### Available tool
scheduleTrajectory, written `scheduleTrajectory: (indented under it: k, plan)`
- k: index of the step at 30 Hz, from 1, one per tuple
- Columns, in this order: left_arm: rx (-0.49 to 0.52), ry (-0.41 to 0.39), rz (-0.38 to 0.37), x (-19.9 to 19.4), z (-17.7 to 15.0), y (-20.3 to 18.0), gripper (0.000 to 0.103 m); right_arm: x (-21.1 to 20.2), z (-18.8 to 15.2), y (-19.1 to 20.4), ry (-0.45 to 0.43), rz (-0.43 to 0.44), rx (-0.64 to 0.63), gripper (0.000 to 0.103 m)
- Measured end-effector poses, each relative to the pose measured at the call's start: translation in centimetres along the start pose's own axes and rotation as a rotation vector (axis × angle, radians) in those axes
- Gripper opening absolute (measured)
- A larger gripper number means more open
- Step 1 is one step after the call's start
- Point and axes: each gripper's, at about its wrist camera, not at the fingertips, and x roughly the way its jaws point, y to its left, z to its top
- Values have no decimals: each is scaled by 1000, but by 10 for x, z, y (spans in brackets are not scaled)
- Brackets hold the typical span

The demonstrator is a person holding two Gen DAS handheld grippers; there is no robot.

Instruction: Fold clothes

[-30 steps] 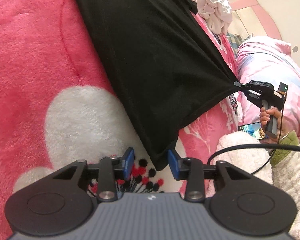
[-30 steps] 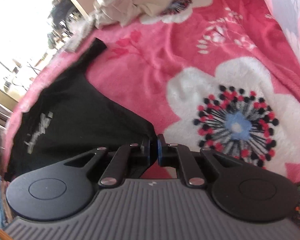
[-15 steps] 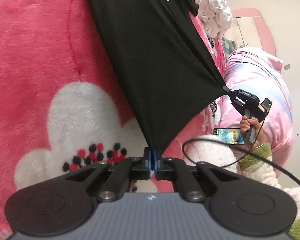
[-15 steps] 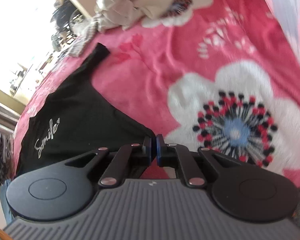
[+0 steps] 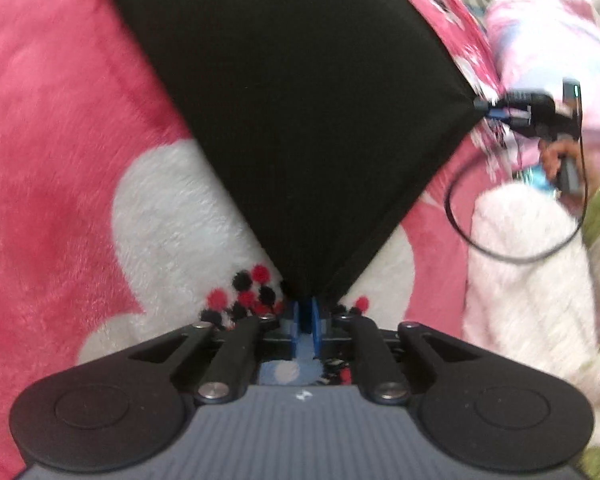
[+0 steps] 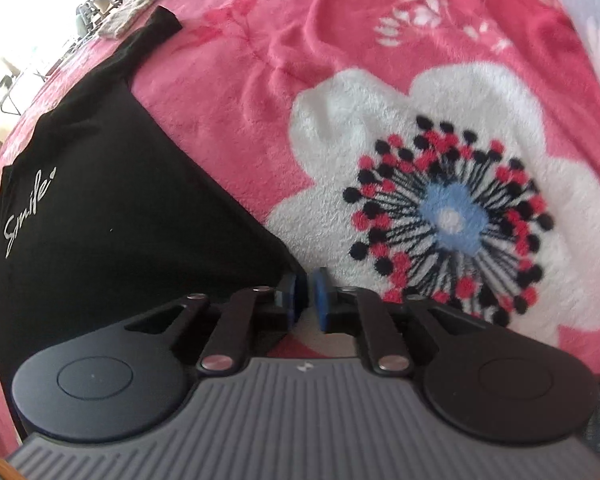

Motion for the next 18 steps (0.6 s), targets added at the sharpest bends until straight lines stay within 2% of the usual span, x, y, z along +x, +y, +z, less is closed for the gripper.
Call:
scheduleTrajectory:
  k: [1,3,7,10,13,16,18]
  plan:
    - [25,-10,24,-6,-6,0,24,-8,0,2,-19,-7,-5,34]
    - [60,-49,87,-22,-13,1,35,-25,2,10,-62,-9,-31,35]
    - [29,-157,208,-54,-15,16,40,-57,7,64,-128,37,-172,35]
    - [-61,-277,277,-75,-5,36,43,-71,11,140,-165,150,-352,37]
    - [-145,-423,320,-86,12,51,48,-75,7,231,-188,309,-551,40]
    - [-236,-561,370,-88,27,62,48,-66,-9,327,-193,463,-760,40]
    - [-326,-625,362,-87,34,72,48,-55,-31,389,-201,539,-925,40]
